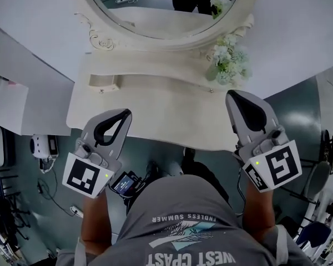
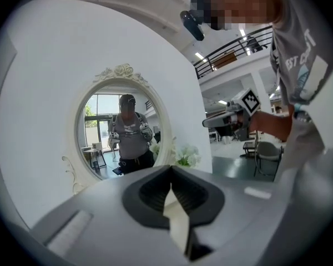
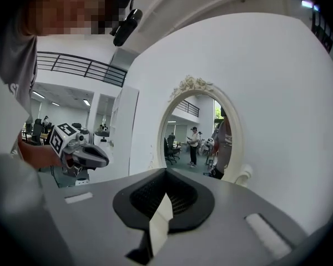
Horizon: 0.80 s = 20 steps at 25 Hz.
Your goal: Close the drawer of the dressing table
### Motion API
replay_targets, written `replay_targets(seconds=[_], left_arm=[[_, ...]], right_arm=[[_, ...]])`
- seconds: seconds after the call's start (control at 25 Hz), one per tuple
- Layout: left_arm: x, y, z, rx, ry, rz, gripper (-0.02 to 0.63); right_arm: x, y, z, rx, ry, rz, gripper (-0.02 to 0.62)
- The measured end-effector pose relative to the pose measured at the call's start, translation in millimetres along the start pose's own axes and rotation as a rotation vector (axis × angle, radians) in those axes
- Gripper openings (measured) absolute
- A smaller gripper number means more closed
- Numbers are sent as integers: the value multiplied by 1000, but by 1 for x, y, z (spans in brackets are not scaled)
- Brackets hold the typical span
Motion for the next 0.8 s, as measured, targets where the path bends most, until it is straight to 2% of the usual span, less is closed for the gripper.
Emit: replay_targets(seconds=[0.4,0.8], left_arm=[[-21,4,11,17,-7,21,2],[-32,-5,2,12,-16,29,2]], right_arm=[[-33,12,-20,-18,-24,21,0],[-27,11,-38,-18,-30,4,0]])
Point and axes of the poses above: the fingertips, and each gripper's own axes: x forward along the fingers, z to its right, y out of its top, the point moved 7 cm from there along -x, backward along the fingers, and after that the axes turned 2 degrees about -z, right-handed, at the moved point
